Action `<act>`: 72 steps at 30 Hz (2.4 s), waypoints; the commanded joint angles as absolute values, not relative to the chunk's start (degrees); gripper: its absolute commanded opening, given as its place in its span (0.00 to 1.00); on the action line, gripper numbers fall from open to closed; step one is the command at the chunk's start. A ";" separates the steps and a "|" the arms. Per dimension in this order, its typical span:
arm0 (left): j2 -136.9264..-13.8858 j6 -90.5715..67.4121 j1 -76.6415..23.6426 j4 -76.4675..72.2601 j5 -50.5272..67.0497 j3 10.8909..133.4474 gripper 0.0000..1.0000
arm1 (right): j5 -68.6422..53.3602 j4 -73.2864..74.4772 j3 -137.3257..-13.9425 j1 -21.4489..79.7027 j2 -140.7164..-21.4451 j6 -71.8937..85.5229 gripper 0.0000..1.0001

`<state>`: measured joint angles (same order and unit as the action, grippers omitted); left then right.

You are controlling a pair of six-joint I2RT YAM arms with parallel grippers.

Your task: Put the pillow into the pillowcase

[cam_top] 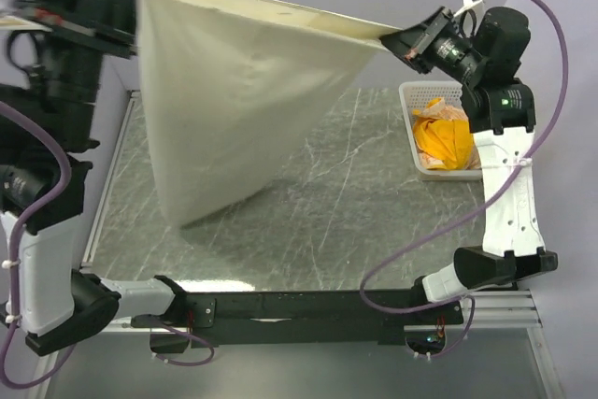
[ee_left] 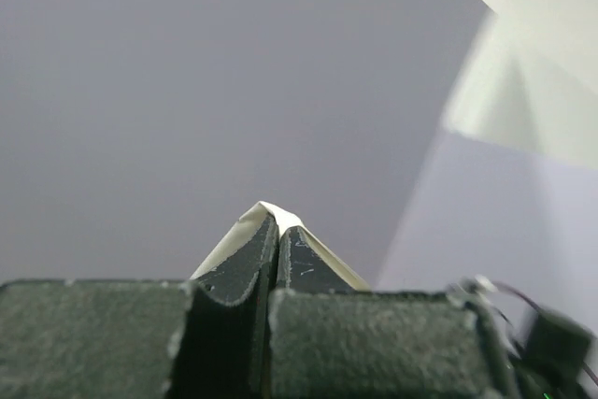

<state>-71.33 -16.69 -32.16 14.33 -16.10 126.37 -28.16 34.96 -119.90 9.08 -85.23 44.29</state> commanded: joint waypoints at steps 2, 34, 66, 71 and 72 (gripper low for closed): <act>-77.50 -20.99 -32.08 11.15 7.80 129.56 0.01 | -36.91 30.73 -110.04 -1.76 -86.90 48.18 0.00; -80.50 -36.46 -21.97 -1.04 37.69 98.97 0.01 | 2.72 11.00 -58.03 36.03 -55.61 31.45 0.95; -44.21 -82.78 -26.10 38.93 -38.41 38.06 0.92 | 8.18 5.89 -36.30 29.18 -65.12 38.49 0.93; -44.56 -84.55 -26.10 38.51 -38.06 35.25 0.85 | 4.93 1.24 -35.42 29.27 -69.16 38.58 0.93; -44.73 -83.25 -26.10 37.45 -37.27 34.55 0.83 | 4.40 0.45 -35.42 29.27 -70.56 38.85 0.92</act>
<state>-45.23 -80.68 -26.02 38.81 -36.16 35.81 7.38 6.79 -35.55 29.41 -67.57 38.92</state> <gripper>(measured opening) 0.857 0.935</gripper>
